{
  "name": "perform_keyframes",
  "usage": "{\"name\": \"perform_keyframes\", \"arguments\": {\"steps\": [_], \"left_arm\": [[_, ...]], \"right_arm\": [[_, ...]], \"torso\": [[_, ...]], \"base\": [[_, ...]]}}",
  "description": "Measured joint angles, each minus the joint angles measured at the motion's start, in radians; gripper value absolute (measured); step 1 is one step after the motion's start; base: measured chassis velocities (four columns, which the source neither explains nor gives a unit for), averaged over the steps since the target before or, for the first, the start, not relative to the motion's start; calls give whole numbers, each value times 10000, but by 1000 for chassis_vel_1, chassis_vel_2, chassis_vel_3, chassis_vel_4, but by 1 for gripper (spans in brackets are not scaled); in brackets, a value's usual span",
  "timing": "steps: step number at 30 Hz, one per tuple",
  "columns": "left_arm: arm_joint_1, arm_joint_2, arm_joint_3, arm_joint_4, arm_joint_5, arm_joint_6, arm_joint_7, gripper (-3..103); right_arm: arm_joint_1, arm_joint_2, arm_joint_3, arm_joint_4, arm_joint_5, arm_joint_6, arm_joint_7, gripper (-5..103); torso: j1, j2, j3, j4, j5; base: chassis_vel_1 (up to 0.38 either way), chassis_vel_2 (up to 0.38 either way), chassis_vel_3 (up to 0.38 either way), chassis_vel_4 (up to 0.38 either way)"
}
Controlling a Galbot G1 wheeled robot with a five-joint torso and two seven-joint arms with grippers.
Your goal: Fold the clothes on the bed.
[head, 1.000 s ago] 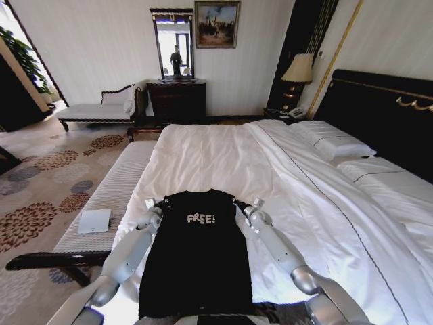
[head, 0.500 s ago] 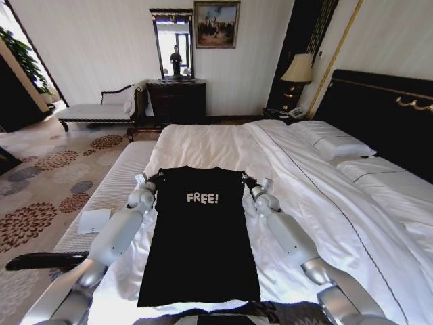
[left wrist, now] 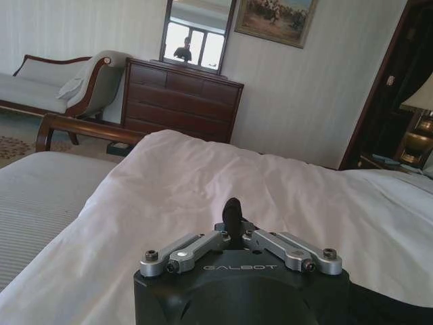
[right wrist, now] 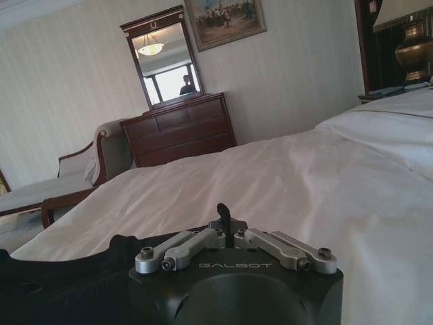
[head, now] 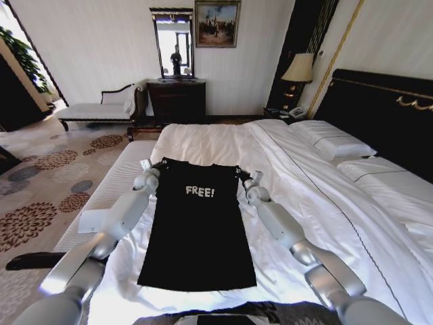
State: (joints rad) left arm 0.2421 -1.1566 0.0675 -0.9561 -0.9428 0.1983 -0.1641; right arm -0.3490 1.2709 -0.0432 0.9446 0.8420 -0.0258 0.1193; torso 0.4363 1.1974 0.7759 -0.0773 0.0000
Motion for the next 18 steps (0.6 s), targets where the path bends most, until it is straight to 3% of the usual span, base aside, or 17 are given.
{"name": "perform_keyframes", "arguments": {"steps": [7, 18], "left_arm": [[-555, -311, 250, 1002, 58, -101, 506, 2], [-788, -681, -157, 1568, 106, -171, 548, 2]], "right_arm": [[1029, 397, -124, -1324, -163, 178, -52, 1], [1370, 651, -94, -1894, -528, 342, -53, 1]], "torso": [[0, 0, 0, 4, -2], [-2, 0, -1, 3, 1]], "base": [[0, 0, 0, 0], [0, 0, 0, 0]]}}
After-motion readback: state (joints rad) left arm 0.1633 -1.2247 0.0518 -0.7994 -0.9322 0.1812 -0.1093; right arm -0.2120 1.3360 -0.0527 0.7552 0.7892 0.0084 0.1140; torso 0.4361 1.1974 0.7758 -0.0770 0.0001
